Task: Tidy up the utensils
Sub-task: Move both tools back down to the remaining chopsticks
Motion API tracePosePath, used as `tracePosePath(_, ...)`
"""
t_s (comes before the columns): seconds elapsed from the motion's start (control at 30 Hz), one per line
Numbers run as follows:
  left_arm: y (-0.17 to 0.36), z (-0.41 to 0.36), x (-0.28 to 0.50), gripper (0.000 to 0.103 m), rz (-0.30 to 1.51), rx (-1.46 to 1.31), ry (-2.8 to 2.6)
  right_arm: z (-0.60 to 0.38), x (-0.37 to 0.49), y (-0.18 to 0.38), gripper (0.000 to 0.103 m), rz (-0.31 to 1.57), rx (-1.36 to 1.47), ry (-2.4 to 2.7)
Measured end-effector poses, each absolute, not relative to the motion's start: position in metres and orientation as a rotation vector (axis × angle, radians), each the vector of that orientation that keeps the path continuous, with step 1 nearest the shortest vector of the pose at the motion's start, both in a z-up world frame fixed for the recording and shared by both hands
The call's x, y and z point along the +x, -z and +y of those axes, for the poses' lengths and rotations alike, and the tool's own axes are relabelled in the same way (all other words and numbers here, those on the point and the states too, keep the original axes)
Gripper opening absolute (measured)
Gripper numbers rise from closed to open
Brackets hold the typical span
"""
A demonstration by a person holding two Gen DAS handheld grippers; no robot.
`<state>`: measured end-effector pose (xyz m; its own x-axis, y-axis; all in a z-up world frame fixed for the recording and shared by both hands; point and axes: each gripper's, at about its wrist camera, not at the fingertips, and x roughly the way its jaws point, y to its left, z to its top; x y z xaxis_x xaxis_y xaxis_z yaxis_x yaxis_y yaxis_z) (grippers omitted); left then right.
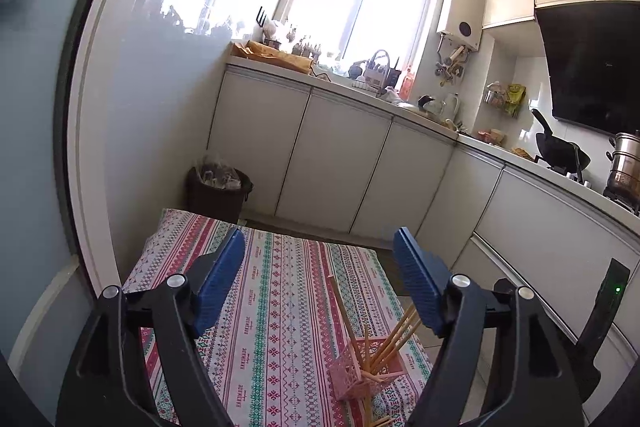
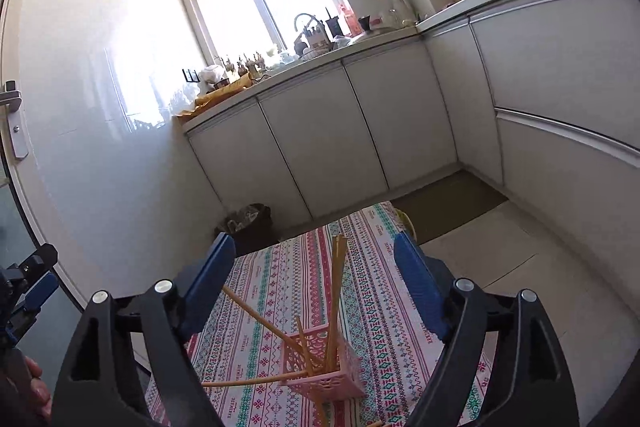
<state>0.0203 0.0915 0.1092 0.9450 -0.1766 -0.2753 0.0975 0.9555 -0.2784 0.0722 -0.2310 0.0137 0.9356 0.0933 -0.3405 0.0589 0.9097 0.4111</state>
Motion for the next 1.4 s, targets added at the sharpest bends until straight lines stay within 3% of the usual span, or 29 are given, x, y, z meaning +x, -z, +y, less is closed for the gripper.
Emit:
tracePosePath(0.17, -0.107, 0.085, 0.020, 0.086, 0.316, -0.244, 0.145, -0.242, 0.062, -0.017, 0.087, 0.360, 0.439, 0.011)
tracePosePath(0.23, -0.104, 0.082, 0.020, 0.095, 0.336, -0.232, 0.148, -0.249, 0.056, -0.016, 0.092, 0.359, 0.449, 0.026)
tracePosePath(0.53, -0.075, 0.061, 0.025, 0.096, 0.519, -0.079, 0.227, -0.265, 0.030, 0.006, 0.096, 0.510, 0.384, 0.053)
tracePosePath(0.73, -0.045, 0.060, 0.010, 0.096, 0.647, 0.023, 0.370, -0.298, 0.011, 0.028, 0.096, 0.626, 0.506, 0.084)
tracePosePath(0.93, 0.027, 0.020, 0.000, 0.095, 0.890, 0.454, 0.488, -0.315, 0.010, 0.043, 0.096, 0.689, 0.607, 0.082)
tracePosePath(0.97, 0.041, 0.013, -0.001, 0.094, 0.920, 0.527, 0.506, -0.315, 0.011, 0.043, 0.096, 0.688, 0.612, 0.077)
tracePosePath(1.03, 0.068, 0.001, 0.002, 0.076, 0.992, 0.628, 0.538, -0.314, 0.012, 0.043, 0.096, 0.690, 0.619, 0.063)
tracePosePath(1.17, 0.100, -0.006, 0.016, 0.071, 1.053, 0.709, 0.539, -0.314, 0.014, 0.043, 0.096, 0.704, 0.631, 0.038)
tracePosePath(1.23, 0.105, -0.006, 0.025, 0.062, 1.057, 0.715, 0.535, -0.317, 0.015, 0.044, 0.096, 0.711, 0.642, 0.034)
tracePosePath(1.4, 0.111, -0.005, 0.041, 0.051, 1.066, 0.704, 0.515, -0.322, 0.017, 0.049, 0.096, 0.736, 0.675, 0.026)
